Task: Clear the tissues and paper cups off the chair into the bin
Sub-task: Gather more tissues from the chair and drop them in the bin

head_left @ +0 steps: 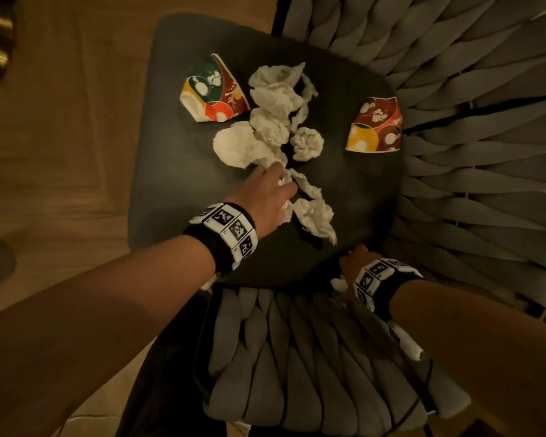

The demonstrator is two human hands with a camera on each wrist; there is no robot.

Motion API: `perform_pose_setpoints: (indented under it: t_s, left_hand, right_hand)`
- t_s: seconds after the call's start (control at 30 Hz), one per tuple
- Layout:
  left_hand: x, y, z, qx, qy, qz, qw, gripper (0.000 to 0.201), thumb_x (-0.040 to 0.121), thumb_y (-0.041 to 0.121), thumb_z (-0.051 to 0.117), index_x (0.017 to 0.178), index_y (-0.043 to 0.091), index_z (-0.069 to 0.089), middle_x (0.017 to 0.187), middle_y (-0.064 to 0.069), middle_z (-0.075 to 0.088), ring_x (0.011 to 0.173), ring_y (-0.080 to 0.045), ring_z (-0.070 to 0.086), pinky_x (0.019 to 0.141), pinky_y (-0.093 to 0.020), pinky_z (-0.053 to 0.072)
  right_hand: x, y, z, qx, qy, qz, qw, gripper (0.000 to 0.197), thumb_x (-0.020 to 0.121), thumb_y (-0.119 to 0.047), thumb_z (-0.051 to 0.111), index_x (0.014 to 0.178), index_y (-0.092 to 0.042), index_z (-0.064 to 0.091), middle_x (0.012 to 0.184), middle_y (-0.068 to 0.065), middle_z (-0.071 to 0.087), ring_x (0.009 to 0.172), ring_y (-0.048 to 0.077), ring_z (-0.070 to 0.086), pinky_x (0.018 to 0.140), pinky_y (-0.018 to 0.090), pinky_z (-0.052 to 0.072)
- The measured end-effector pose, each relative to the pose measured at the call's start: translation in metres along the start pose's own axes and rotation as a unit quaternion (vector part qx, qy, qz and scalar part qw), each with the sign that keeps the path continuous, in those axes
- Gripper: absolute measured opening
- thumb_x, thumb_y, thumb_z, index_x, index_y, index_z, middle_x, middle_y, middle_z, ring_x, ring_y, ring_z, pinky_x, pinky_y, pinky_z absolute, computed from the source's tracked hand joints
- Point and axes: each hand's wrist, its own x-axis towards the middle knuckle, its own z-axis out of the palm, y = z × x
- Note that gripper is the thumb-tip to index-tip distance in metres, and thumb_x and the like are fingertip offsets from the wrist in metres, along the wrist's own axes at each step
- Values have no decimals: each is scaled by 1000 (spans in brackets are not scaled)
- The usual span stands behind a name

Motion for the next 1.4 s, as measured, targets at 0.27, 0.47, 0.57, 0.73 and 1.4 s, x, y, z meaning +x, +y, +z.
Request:
perform_pose_setpoints:
  t_s: [0.27,0.47,0.57,0.73,1.4]
  left_hand:
    - [-6,-30,-39,-48,177,-43,982,26,75,20,70,98,14,60,117,-17,49,100,-32,52,71,-44,54]
    - [22,-38,-21,16,97,-93,991,46,79,36,64,120,24,49,142,-17,31,125,-37,31,97,-54,43]
    - [29,-38,-14,45,50,-110,992,60,74,52,63,127,32,41,151,-15,18,133,-39,19,107,-55,30]
    - [28,-37,-5,146,13,-132,980,65,76,60,54,132,43,25,152,-11,19,137,-38,17,107,-60,22]
    - [-78,-59,-19,-126,0,-199,972,49,68,21,72,112,34,56,124,-7,46,108,-28,51,89,-33,43]
  right_hand:
    - [17,-10,-5,-22,-32,-26,999,36,93,-35,50,123,-15,53,133,11,47,122,29,48,100,39,46]
    - [-25,6,-35,-12,-1,-41,999,35,90,-39,53,113,-13,56,123,10,57,110,27,58,87,33,48]
    - [-57,21,-65,31,80,-32,996,43,85,-51,54,114,-20,55,117,8,55,103,26,59,87,36,52]
    - [-58,3,-95,102,256,-121,954,38,84,-45,57,119,-30,50,131,5,35,109,28,49,86,40,52]
    - [-10,-4,-91,93,214,-136,963,38,73,-32,68,107,-19,58,125,9,46,113,28,51,92,39,49]
